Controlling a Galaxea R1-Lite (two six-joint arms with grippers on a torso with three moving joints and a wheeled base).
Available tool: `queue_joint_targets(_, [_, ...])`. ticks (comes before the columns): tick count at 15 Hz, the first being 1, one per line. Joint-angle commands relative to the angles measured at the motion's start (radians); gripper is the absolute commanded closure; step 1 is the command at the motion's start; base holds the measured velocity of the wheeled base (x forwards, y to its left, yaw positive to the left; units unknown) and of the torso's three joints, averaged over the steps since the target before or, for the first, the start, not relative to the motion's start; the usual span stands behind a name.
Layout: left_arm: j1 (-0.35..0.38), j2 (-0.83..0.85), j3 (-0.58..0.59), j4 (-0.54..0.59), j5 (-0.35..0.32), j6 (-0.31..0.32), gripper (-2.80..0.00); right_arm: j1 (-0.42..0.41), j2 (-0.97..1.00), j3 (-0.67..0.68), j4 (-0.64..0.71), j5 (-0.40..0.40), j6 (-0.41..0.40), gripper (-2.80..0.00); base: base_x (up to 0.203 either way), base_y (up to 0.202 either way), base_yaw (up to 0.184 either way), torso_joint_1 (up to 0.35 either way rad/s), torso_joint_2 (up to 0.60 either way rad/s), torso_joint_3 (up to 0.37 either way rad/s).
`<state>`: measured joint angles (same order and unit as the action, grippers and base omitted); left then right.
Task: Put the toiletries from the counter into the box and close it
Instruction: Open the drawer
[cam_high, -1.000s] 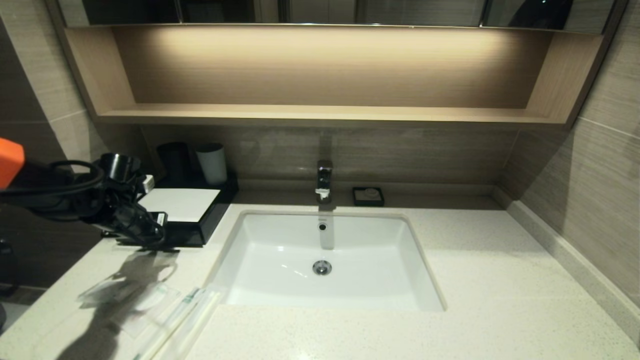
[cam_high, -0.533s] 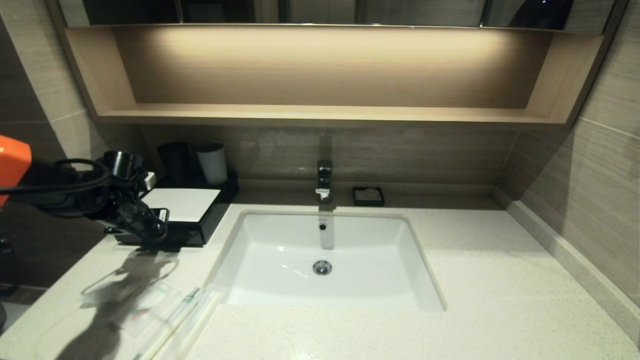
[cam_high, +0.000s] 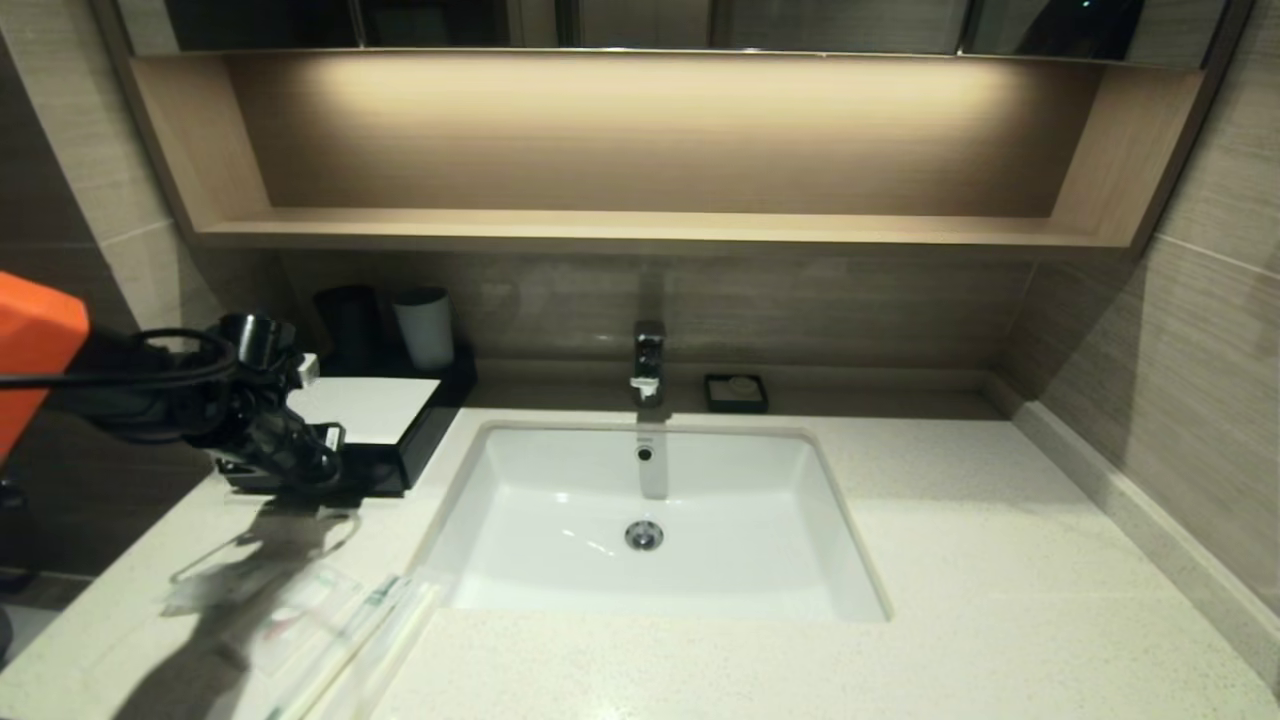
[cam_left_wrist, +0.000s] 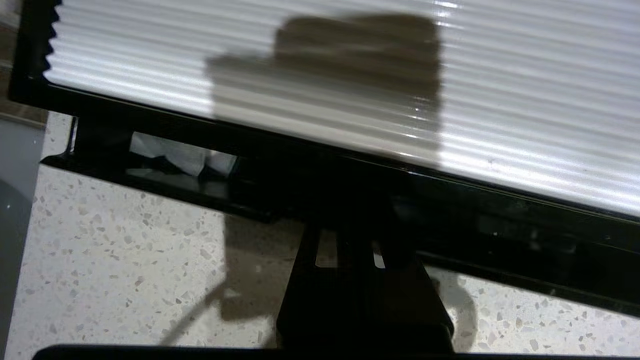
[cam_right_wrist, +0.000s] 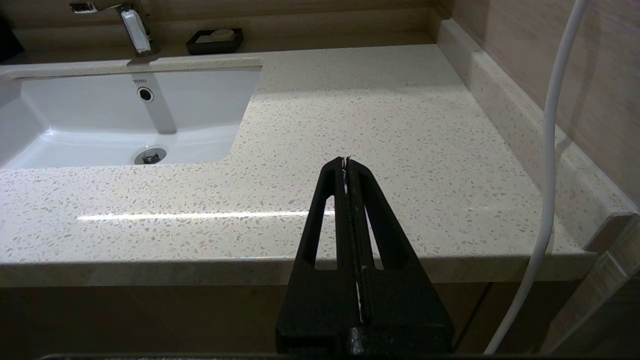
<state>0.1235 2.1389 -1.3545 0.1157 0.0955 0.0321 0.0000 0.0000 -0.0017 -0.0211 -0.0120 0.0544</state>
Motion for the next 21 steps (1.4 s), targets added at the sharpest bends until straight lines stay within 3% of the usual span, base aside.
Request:
queue_joint_targets(1, [0.002,0.016,0.005,0.005,0.001,-0.001,0.00,0.001,0.000,0.000,0.000,0.000,0.001,0.00,0.000,0.000,0.000,0.000,0.00,0.000])
queue_joint_targets(5, [0.002,0.009,0.010,-0.041,-0.006,-0.002,0.00,0.001,0.002,0.000,0.000,0.000,0.001,0.00,0.000,0.000,0.000,0.000,0.00,0.000])
queue_joint_targets(10, [0.003,-0.091,0.013,0.150,-0.002,0.012,0.00,0.002,0.002,0.000,0.000,0.000,0.001,0.00,0.000,0.000,0.000,0.000,0.00,0.000])
queue_joint_targets(14, [0.026,-0.151,0.029,0.311,-0.002,0.061,0.00,0.000,0.000,0.000,0.000,0.000,0.001,0.00,0.000,0.000,0.000,0.000,0.00,0.000])
queue_joint_targets(21, [0.035,-0.142,0.044,0.337,-0.002,0.084,0.00,0.001,0.001,0.000,0.000,0.000,0.001,0.00,0.000,0.000,0.000,0.000,0.00,0.000])
